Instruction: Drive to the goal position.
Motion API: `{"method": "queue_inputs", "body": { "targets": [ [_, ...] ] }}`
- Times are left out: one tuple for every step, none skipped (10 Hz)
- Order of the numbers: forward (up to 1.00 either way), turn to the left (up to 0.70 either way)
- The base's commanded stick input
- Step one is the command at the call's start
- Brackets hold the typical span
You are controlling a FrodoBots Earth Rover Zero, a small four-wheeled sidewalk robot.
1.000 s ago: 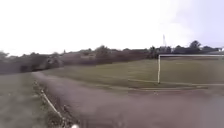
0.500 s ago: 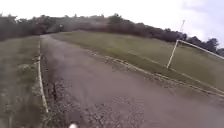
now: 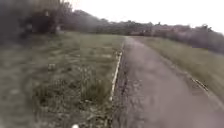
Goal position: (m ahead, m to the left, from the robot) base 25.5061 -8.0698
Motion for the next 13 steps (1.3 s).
{"method": "queue_inputs", "body": {
  "targets": [
    [0.48,0.48],
    [0.48,0.42],
    [0.44,0.28],
    [0.36,0.02],
    [0.00,0.00],
    [-0.01,0.00],
    [-0.04,0.00],
    [-0.05,0.00],
    [-0.04,0.00],
    [0.00,0.00],
    [-0.40,0.01],
    [-0.70,0.02],
    [-0.70,0.02]
  ]
}}
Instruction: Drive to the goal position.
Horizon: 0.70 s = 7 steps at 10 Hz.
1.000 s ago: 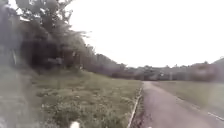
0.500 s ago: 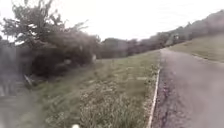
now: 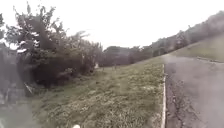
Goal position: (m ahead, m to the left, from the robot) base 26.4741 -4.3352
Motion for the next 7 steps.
{"method": "queue_inputs", "body": {
  "targets": [
    [-0.70,0.02],
    [-0.70,0.02],
    [-0.70,0.02],
    [-0.70,0.02],
    [-0.70,0.02],
    [-0.70,0.02],
    [-0.70,0.02]
  ]
}}
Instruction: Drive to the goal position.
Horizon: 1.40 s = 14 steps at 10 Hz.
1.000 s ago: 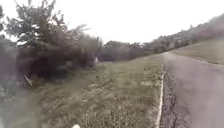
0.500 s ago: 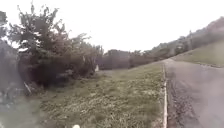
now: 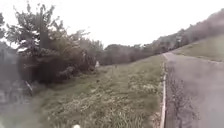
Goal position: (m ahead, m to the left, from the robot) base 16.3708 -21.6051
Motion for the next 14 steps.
{"method": "queue_inputs", "body": {
  "targets": [
    [-0.70,0.02],
    [-0.70,0.02],
    [-0.70,0.02],
    [-0.70,0.02],
    [-0.70,0.02],
    [-0.69,0.00],
    [-0.70,0.00],
    [-0.69,0.00],
    [-0.68,0.00],
    [-0.69,0.00],
    [-0.69,0.00],
    [-0.69,0.00],
    [-0.69,0.00],
    [-0.46,-0.14]
  ]
}}
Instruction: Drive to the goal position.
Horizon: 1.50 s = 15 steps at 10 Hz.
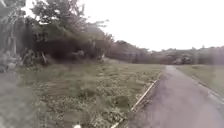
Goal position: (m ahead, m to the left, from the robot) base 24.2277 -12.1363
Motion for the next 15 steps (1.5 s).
{"method": "queue_inputs", "body": {
  "targets": [
    [-0.03,-0.70],
    [-0.01,-0.70],
    [0.00,-0.70],
    [0.00,-0.70],
    [0.00,-0.70],
    [0.00,-0.70],
    [0.00,-0.70],
    [0.00,-0.70],
    [0.00,-0.70],
    [0.00,-0.70],
    [0.00,-0.70],
    [0.00,-0.50],
    [0.00,0.00],
    [0.03,0.00],
    [0.14,0.00]
  ]
}}
